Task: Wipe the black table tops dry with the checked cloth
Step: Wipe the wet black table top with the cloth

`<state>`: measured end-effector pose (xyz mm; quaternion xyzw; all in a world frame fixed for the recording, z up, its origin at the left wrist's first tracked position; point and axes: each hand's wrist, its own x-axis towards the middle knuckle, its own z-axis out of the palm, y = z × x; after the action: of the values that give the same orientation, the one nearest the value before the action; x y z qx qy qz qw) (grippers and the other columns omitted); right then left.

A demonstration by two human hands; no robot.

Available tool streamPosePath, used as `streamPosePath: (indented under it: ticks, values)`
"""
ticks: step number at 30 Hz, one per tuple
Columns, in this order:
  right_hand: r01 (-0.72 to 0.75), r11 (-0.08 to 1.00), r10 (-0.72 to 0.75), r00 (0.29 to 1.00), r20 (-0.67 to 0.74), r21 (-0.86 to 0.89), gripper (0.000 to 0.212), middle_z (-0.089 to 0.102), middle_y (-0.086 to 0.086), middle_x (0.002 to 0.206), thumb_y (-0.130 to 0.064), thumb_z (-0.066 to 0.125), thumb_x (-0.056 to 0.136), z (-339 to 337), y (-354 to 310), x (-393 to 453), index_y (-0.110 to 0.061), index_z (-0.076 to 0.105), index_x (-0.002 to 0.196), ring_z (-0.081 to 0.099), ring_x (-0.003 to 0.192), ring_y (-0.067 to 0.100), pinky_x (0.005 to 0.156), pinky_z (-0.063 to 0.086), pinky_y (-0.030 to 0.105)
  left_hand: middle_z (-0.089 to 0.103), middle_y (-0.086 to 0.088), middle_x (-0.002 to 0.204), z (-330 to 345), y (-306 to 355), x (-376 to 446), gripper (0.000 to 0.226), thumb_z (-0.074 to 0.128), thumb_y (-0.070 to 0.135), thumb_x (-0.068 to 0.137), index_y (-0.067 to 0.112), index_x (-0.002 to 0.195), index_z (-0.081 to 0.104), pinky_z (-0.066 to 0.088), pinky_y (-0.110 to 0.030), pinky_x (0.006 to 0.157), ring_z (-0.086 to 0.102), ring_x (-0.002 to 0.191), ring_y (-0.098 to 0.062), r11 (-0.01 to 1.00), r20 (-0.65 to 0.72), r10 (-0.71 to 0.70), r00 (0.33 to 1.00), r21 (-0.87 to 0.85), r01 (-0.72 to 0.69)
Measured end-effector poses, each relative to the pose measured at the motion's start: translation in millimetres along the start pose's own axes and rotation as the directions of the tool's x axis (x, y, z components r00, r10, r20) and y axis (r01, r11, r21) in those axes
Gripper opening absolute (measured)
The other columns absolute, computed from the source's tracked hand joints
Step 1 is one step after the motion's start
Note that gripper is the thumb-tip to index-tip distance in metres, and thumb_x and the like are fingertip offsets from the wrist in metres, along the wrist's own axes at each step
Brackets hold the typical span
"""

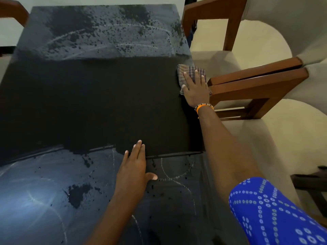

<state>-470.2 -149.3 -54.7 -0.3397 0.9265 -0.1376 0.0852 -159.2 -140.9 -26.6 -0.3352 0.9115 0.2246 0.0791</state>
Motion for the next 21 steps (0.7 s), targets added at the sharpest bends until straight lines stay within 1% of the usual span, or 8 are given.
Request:
streamPosePath:
  ticks: [3, 8, 11, 12, 15, 17, 19, 21]
  values:
    - [0.018, 0.999, -0.02, 0.998, -0.057, -0.037, 0.052, 0.01, 0.01, 0.159, -0.035, 0.034, 0.098, 5, 9, -48, -0.031, 0.02, 0.148, 0.009, 0.146, 0.031, 0.119, 0.012, 0.044, -0.003, 0.001, 0.159, -4, 4, -1, 0.098, 0.066, 0.04, 0.078, 0.012, 0.148, 0.004, -0.003, -0.028, 0.115, 0.002, 0.146, -0.017, 1.0, 0.028, -0.02, 0.999, -0.003, 0.02]
    - [0.01, 1.0, -0.01, 0.999, -0.031, 0.026, 0.052, 0.01, 0.006, 0.159, -0.038, 0.031, 0.098, 6, 30, -163, -0.035, 0.016, 0.148, 0.004, 0.147, 0.027, 0.119, 0.013, 0.045, 0.001, -0.003, 0.159, -8, 6, -4, 0.097, 0.066, 0.041, 0.078, 0.008, 0.148, 0.006, 0.001, -0.031, 0.117, 0.005, 0.146, -0.018, 0.999, 0.041, -0.008, 0.999, 0.046, 0.006]
    - [-0.068, 0.998, 0.069, 0.997, -0.028, 0.012, 0.055, 0.01, 0.004, 0.159, -0.046, 0.018, 0.094, 7, 31, -229, -0.037, 0.013, 0.148, 0.004, 0.147, 0.027, 0.118, 0.013, 0.045, 0.003, -0.006, 0.158, -10, 8, -5, 0.098, 0.066, 0.042, 0.078, 0.006, 0.147, 0.007, 0.002, -0.033, 0.118, 0.007, 0.146, -0.019, 0.998, 0.046, -0.001, 0.999, 0.059, -0.002]
    - [-0.102, 0.995, 0.102, 0.994, -0.031, -0.001, 0.055, 0.009, 0.004, 0.16, -0.046, 0.016, 0.093, 8, 27, -243, -0.036, 0.012, 0.148, 0.003, 0.147, 0.027, 0.118, 0.012, 0.045, 0.004, -0.007, 0.158, -10, 8, -6, 0.098, 0.067, 0.041, 0.078, 0.005, 0.147, 0.008, 0.003, -0.034, 0.118, 0.008, 0.146, -0.02, 0.999, 0.046, -0.004, 0.999, 0.048, 0.001]
    - [-0.184, 0.983, 0.183, 0.982, -0.056, -0.018, 0.054, 0.005, 0.004, 0.16, -0.04, 0.026, 0.096, 14, 8, -257, -0.034, 0.014, 0.148, 0.0, 0.148, 0.028, 0.118, 0.005, 0.046, 0.004, -0.008, 0.158, -11, 7, -6, 0.096, 0.067, 0.04, 0.079, 0.004, 0.147, 0.008, 0.002, -0.038, 0.118, 0.006, 0.146, -0.021, 0.999, 0.053, 0.009, 0.999, 0.038, -0.011]
    - [-0.193, 0.981, 0.192, 0.98, -0.057, -0.018, 0.055, 0.001, 0.005, 0.16, -0.037, 0.032, 0.097, 18, -9, -254, -0.033, 0.012, 0.148, -0.003, 0.147, 0.028, 0.119, 0.003, 0.046, 0.001, -0.007, 0.158, -12, 3, -7, 0.094, 0.064, 0.041, 0.082, 0.005, 0.147, 0.006, 0.0, -0.039, 0.118, 0.003, 0.146, -0.02, 0.999, 0.069, 0.027, 0.997, 0.025, -0.029]
    - [-0.151, 0.988, 0.151, 0.987, -0.047, 0.001, 0.056, 0.001, 0.006, 0.16, -0.037, 0.033, 0.097, 26, -33, -251, -0.033, 0.011, 0.149, -0.004, 0.147, 0.028, 0.119, 0.003, 0.048, 0.001, -0.005, 0.159, -14, -5, -9, 0.089, 0.061, 0.037, 0.086, 0.008, 0.148, 0.003, -0.001, -0.04, 0.117, 0.001, 0.146, -0.02, 0.999, 0.076, 0.044, 0.996, -0.02, -0.042]
    - [-0.086, 0.996, 0.086, 0.996, -0.029, 0.011, 0.055, 0.004, 0.007, 0.16, -0.04, 0.032, 0.097, 38, -66, -248, -0.033, 0.012, 0.148, -0.002, 0.147, 0.029, 0.118, 0.004, 0.049, 0.003, -0.005, 0.159, -19, -15, -12, 0.082, 0.058, 0.025, 0.089, 0.008, 0.148, 0.004, 0.0, -0.04, 0.117, 0.001, 0.146, -0.021, 0.997, 0.041, 0.046, 0.998, -0.063, -0.043]
